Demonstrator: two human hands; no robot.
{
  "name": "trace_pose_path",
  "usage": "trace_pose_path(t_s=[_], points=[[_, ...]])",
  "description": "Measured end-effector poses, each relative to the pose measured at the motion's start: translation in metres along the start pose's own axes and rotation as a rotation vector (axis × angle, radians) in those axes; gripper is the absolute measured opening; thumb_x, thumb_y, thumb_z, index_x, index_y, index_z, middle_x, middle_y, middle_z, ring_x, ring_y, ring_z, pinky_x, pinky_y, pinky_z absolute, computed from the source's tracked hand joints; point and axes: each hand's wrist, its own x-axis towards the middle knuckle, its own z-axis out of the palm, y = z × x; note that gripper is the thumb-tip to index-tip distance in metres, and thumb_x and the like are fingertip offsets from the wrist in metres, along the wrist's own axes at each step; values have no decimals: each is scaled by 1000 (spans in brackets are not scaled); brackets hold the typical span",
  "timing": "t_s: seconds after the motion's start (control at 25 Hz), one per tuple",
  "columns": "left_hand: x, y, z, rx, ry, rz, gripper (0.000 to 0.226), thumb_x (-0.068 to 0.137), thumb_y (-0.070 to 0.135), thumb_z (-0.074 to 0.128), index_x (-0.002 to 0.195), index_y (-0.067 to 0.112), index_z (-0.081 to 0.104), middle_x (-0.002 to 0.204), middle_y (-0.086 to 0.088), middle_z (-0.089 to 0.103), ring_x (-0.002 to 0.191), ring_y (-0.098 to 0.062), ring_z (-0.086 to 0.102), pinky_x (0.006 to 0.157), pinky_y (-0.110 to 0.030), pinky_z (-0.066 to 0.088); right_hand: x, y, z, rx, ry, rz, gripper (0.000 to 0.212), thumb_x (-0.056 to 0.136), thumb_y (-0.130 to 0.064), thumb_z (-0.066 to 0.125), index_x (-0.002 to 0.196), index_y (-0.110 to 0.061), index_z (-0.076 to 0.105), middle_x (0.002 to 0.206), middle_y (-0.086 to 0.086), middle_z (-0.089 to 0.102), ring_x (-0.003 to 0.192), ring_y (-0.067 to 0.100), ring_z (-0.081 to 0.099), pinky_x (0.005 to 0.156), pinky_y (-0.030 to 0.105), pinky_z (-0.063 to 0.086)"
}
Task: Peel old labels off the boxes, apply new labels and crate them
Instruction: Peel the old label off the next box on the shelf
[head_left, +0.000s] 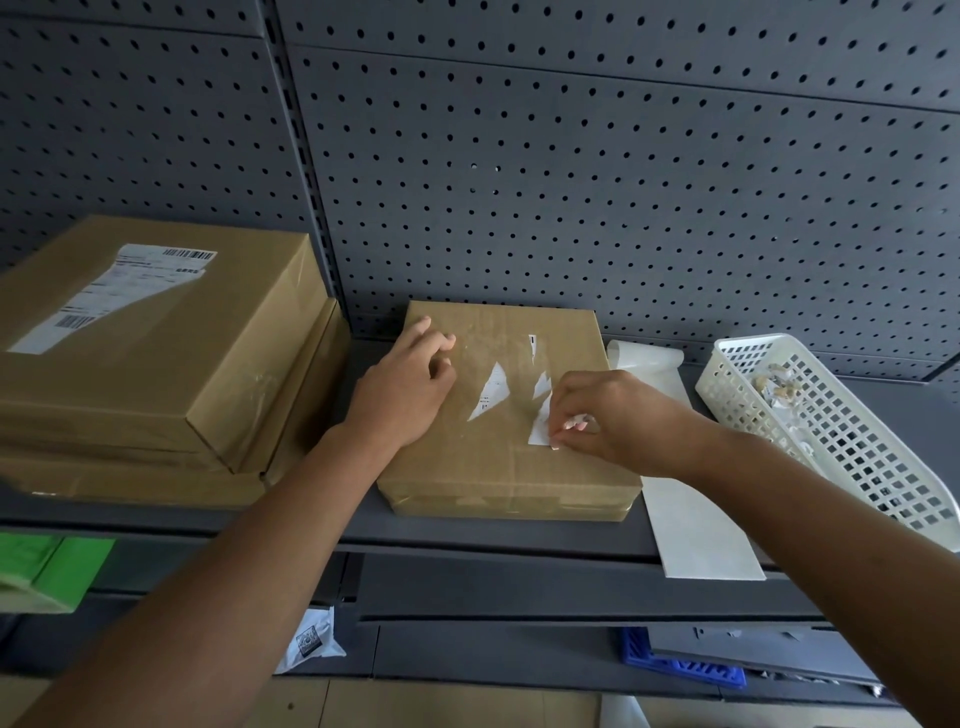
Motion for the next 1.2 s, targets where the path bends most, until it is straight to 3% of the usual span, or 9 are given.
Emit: trace_pose_path(t_s=[0.16, 0.4, 0.76, 0.92, 1.2], points=[[0, 0, 0, 3, -3, 3, 37, 105, 36, 35, 140, 35, 49, 164, 16, 18, 133, -21, 49, 103, -47, 35, 8, -7, -7, -55, -85, 19, 7, 86, -23, 74, 87, -17, 75, 86, -17, 52, 80, 3, 51, 72, 16, 42], [0, 0, 0, 9, -15, -6, 39, 106, 35, 33, 142, 35, 47, 165, 16, 16, 134, -20, 48, 106, -49, 34, 23, -16, -14, -214, -250, 15, 10, 89, -29, 68, 89, -21, 75, 94, -8, 58, 87, 8, 51, 77, 31, 49], [-1, 0, 0, 9, -22, -6, 38, 106, 35, 33, 141, 35, 48, 165, 16, 17, 134, -21, 48, 105, -48, 35, 28, -17, -10, -237, -217, 12, 12, 91, -21, 64, 79, -21, 62, 85, -8, 53, 78, 11, 48, 70, 26, 42], [0, 1, -1, 0, -10, -6, 38, 105, 35, 35, 140, 34, 49, 164, 16, 18, 133, -19, 49, 105, -47, 34, 24, -20, -12, -89, -219, 96, 14, 85, -29, 73, 81, -15, 70, 90, -9, 62, 84, 7, 55, 74, 25, 48], [-2, 3, 0, -9, -8, -1, 38, 105, 34, 35, 141, 34, 49, 164, 16, 18, 131, -17, 50, 106, -47, 33, 26, -29, -1, 224, -162, 414, 12, 78, -23, 77, 79, -20, 65, 88, -12, 59, 79, 9, 58, 69, 23, 47]])
